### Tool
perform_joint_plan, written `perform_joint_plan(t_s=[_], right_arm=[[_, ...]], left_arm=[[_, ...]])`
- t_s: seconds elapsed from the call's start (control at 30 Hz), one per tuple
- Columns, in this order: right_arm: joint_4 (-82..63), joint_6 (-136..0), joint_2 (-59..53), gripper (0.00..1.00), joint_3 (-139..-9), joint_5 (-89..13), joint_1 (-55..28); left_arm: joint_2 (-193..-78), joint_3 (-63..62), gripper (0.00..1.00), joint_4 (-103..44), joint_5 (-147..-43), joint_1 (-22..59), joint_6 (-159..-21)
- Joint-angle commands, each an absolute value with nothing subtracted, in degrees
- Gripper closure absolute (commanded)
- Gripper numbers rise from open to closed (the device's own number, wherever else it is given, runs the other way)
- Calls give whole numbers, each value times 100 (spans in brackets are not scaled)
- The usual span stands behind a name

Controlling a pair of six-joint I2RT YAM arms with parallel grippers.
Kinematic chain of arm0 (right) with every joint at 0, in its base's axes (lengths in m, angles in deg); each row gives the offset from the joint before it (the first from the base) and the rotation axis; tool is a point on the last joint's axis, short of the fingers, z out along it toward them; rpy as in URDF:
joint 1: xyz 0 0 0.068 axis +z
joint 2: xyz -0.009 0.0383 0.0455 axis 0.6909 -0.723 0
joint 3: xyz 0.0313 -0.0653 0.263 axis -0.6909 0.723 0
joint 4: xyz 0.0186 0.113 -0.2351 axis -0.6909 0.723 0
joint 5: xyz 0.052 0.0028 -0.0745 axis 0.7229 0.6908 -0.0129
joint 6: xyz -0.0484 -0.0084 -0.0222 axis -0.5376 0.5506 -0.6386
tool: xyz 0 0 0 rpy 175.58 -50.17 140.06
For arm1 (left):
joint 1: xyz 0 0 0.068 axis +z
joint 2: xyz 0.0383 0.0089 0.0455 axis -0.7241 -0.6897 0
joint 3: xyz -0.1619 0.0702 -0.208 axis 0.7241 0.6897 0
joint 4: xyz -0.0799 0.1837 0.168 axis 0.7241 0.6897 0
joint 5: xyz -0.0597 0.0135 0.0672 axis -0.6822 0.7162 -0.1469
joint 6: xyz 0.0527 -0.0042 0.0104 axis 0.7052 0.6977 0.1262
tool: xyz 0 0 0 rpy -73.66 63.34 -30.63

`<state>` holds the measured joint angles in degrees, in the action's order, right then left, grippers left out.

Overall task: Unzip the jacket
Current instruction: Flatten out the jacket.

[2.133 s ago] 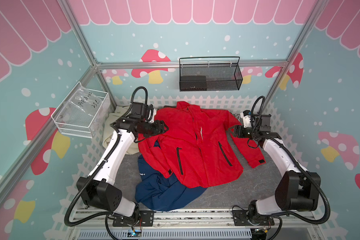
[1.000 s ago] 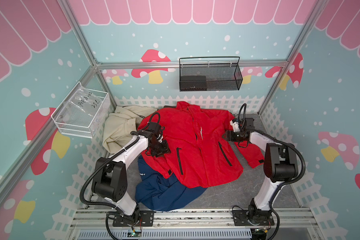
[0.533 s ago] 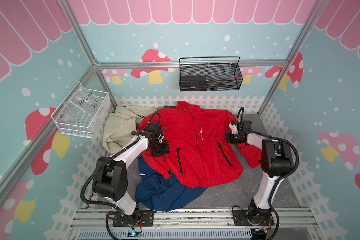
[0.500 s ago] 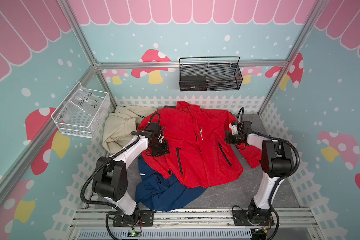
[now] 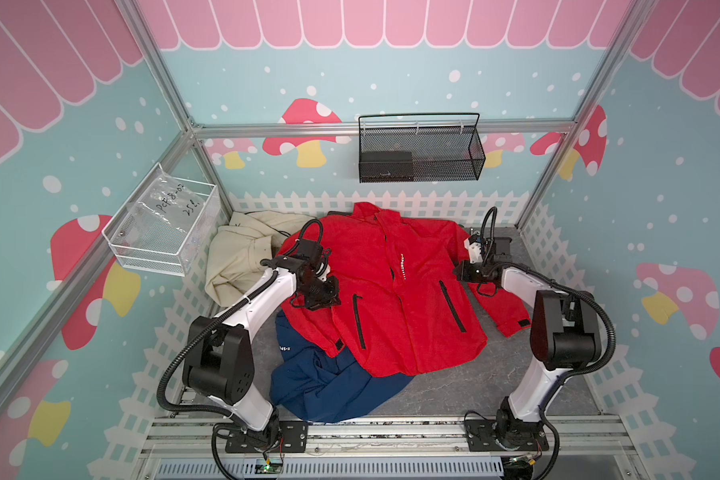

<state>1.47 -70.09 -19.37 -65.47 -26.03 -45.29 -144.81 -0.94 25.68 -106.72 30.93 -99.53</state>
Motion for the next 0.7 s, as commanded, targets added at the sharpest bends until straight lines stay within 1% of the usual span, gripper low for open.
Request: perform_joint_plan(t_s=[0.0, 0.3, 0.67], right_arm=[[329, -7066, -1727, 100, -6441, -2712, -4620], [325, -7128, -1042, 100, -5846, -2736, -4747], [560, -7111, -424, 100, -5363, -2930, -4937]], left_arm=[[-14134, 69, 100, 2724, -10711, 3062, -9974], [-13751, 480, 100, 2684, -10602, 2983, -10168], [-13391, 912, 100, 2680, -10725, 2865, -10317]])
